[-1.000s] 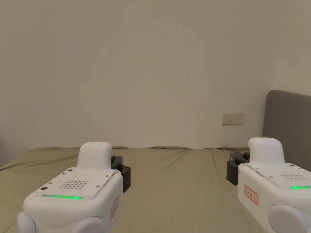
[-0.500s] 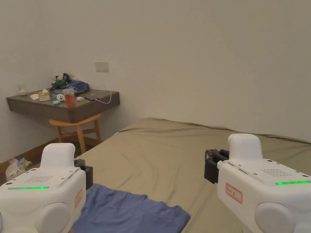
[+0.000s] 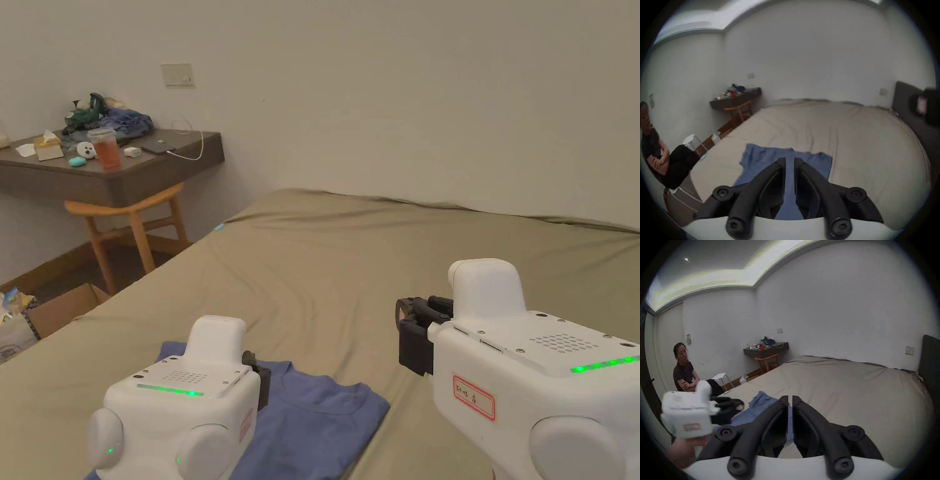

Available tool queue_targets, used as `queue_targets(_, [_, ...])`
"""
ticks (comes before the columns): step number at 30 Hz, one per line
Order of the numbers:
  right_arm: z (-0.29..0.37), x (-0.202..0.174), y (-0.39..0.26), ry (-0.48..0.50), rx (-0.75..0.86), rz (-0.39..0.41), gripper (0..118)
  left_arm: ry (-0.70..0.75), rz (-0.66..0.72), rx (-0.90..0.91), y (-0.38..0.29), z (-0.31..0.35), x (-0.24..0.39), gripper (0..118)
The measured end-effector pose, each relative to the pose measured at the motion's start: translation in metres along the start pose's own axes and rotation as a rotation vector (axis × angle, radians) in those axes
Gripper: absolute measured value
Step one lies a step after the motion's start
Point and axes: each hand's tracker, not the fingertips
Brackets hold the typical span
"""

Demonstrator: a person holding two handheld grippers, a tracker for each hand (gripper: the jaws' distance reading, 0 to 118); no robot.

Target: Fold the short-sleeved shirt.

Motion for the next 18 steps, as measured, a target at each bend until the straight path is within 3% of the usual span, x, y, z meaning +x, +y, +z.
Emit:
queue_targets(7, [-0.021,0.014,-0.014,-0.046,-0.053,0.035,8,0.005,-0.015,-0.200,-0.040,-0.133,0.023,12])
queue_targets(8, [-0.022,0.015,-0.016,-0.045,-0.060,0.039,8,0.006,-0.002,-0.230,-0.046,-0.147,0.023,36])
queue_targets(9, [-0.024,0.017,-0.018,-0.041,-0.069,0.041,8,0.000,0.026,-0.277,-0.053,-0.162,0.024,95])
queue_targets(10, [-0.025,0.017,-0.021,-0.041,-0.080,0.045,8,-0.012,0.036,-0.329,-0.061,-0.178,0.025,107])
queue_targets(18, [-0.031,0.035,-0.045,-0.082,-0.153,0.059,8,-0.046,0.014,-0.428,-0.105,-0.234,0.046,107])
